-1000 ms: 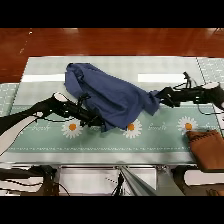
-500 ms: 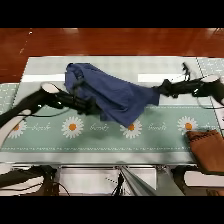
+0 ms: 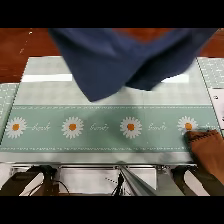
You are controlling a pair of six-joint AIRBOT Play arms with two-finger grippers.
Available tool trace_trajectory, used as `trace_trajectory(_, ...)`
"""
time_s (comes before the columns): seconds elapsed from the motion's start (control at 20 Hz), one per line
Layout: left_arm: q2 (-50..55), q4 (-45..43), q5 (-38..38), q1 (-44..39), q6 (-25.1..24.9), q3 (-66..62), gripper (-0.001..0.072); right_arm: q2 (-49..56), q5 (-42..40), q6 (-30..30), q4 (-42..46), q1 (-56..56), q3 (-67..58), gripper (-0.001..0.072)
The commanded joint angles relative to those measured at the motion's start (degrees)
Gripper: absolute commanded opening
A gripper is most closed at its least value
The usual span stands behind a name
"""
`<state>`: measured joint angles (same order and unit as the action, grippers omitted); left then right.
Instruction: Fold the shirts.
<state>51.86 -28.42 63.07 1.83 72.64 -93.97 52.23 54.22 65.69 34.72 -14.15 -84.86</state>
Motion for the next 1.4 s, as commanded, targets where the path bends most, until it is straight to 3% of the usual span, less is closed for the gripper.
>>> trace_trajectory(0.0, -4.20, -0.52, -1.01, 5.64, 4.55, -17.79, 0.0021, -7.69, -9.73, 5.29, 5.35, -0.09, -11.45, 0.0027)
trace_trajectory(0.2, -5.51, -3.74, 4.87, 7.89, 10.86, -24.98, 0.0021, -9.38, -1.25, 14.29, 20.37, -0.07, -21.59, 0.0027)
trace_trajectory(0.4, -9.01, -16.65, 20.52, 7.91, 17.73, -24.96, 0.0021, -11.19, 11.17, 18.10, 29.11, -0.04, -26.23, 0.0027)
trace_trajectory(0.65, -11.28, -25.46, 35.82, 7.91, 22.91, -24.81, 0.0021, -9.94, 27.65, 18.03, 35.30, -0.02, -26.25, 0.0026)
trace_trajectory(0.8, -11.34, -26.36, 39.80, 7.91, 22.99, -18.67, 0.0021, -4.94, 28.44, 17.18, 35.04, -0.02, -26.23, 0.0026)
trace_trajectory(0.95, -11.30, -27.54, 37.07, 7.89, 20.02, -6.38, 0.0021, 4.09, 28.52, 15.87, 29.59, -0.02, -26.18, 0.0026)
trace_trajectory(1.2, -8.15, -27.52, 19.67, 7.87, 15.15, 15.17, 0.0021, 21.64, 28.11, 15.19, 25.90, -0.02, -26.18, 0.0026)
trace_trajectory(1.35, -0.50, -27.54, 12.96, 7.87, 12.33, 20.52, 0.0021, 31.34, 24.92, 15.08, 25.00, 0.00, -26.18, 0.0026)
